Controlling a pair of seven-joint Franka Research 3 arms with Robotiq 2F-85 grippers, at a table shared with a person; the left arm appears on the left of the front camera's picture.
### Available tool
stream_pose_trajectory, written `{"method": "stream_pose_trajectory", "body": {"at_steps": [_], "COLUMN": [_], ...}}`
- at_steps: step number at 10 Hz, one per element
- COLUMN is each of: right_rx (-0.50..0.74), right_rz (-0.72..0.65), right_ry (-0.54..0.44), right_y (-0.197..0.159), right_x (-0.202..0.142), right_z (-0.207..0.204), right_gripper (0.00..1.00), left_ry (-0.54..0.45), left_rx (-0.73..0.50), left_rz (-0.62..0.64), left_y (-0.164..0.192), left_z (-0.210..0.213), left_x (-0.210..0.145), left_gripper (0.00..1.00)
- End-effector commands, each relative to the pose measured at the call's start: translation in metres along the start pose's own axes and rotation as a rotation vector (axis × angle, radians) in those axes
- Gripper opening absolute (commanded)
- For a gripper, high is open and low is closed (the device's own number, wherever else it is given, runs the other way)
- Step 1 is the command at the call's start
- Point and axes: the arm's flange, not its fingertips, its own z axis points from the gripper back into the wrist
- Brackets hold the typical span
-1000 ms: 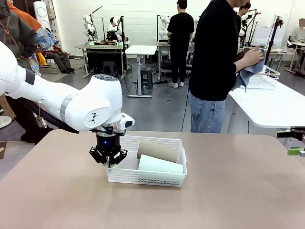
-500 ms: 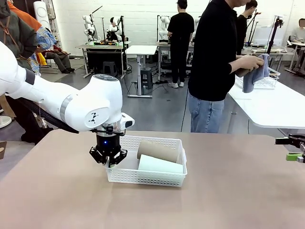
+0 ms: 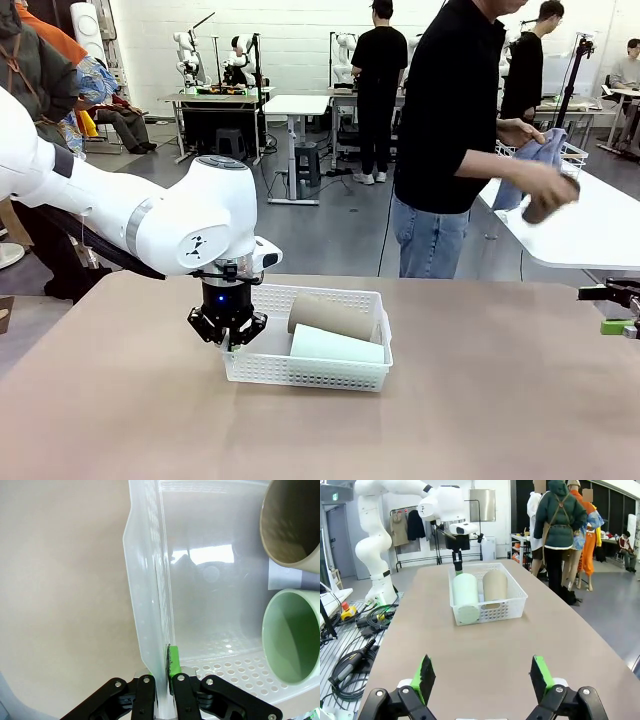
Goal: Clean and organize the cups into the basket.
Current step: Pick up the Reusable plastic cup from the right side of the table and stack it inside the Organizing basket in the center of the table.
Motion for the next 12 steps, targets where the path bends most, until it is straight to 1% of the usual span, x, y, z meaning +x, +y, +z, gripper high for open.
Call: {"method": "stream_pose_trajectory", "body": {"at_steps": [1, 12], "right_rx": [0.003, 0.003], "right_rz": [-0.011, -0.011], "right_ry": [0.021, 0.021], "right_y": [0.0041, 0.0041], "right_x": [0.0012, 0.0012], "right_z": [-0.0036, -0.0036], "right_gripper": [1.0, 1.0], "left_ry": [-0.011, -0.011], "left_rx": [0.013, 0.013], "left_rz": [-0.012, -0.012], "left_y": [0.0004, 0.0004], "left_z": [0.0007, 0.0007], "left_x": [-0.001, -0.001], "left_gripper": [0.0, 0.0]}}
